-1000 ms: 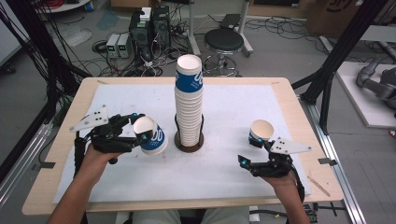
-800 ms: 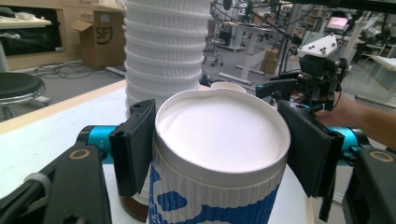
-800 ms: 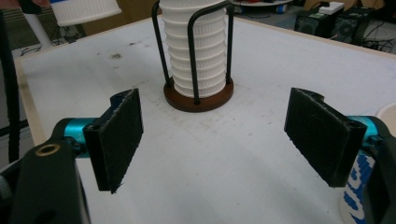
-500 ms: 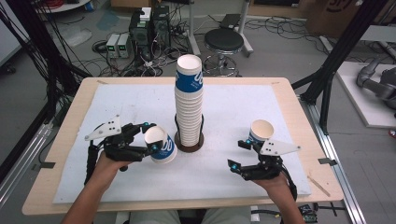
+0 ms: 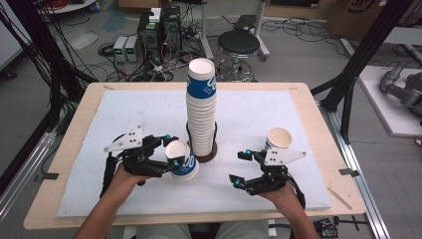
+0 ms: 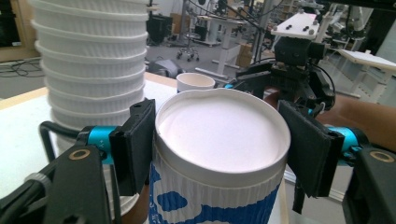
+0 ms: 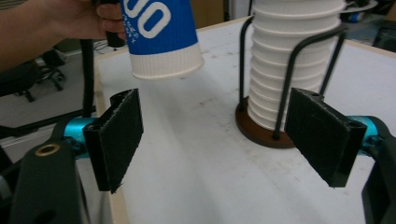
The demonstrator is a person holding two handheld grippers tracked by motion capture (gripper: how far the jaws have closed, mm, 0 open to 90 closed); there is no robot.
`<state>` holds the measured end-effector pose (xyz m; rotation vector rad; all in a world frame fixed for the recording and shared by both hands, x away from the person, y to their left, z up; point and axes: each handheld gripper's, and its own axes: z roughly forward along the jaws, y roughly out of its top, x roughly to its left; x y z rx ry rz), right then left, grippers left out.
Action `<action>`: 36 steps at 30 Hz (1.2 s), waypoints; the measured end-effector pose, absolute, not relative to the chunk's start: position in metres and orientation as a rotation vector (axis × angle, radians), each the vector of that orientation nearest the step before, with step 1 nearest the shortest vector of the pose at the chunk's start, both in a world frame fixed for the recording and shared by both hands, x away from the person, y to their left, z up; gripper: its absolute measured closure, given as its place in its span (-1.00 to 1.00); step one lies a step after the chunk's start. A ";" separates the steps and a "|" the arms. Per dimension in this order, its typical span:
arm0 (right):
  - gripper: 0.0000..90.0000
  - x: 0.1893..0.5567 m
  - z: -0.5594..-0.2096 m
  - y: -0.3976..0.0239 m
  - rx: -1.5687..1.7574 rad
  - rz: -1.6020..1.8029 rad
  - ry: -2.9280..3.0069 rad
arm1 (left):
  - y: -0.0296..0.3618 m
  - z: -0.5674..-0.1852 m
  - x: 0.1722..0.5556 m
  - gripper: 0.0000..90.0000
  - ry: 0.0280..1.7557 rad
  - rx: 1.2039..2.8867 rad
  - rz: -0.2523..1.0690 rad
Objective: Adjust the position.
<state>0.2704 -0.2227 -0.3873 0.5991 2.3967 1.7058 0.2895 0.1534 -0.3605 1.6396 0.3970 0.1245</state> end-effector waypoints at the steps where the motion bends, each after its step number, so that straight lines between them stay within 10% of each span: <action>1: -0.56 0.270 -0.388 -0.220 0.588 1.708 2.410 | 0.152 -0.360 0.289 -0.31 0.393 1.640 0.119; 36: -0.56 0.274 -0.391 -0.176 0.389 1.757 2.529 | 0.102 -0.356 0.284 -0.31 0.269 1.665 0.019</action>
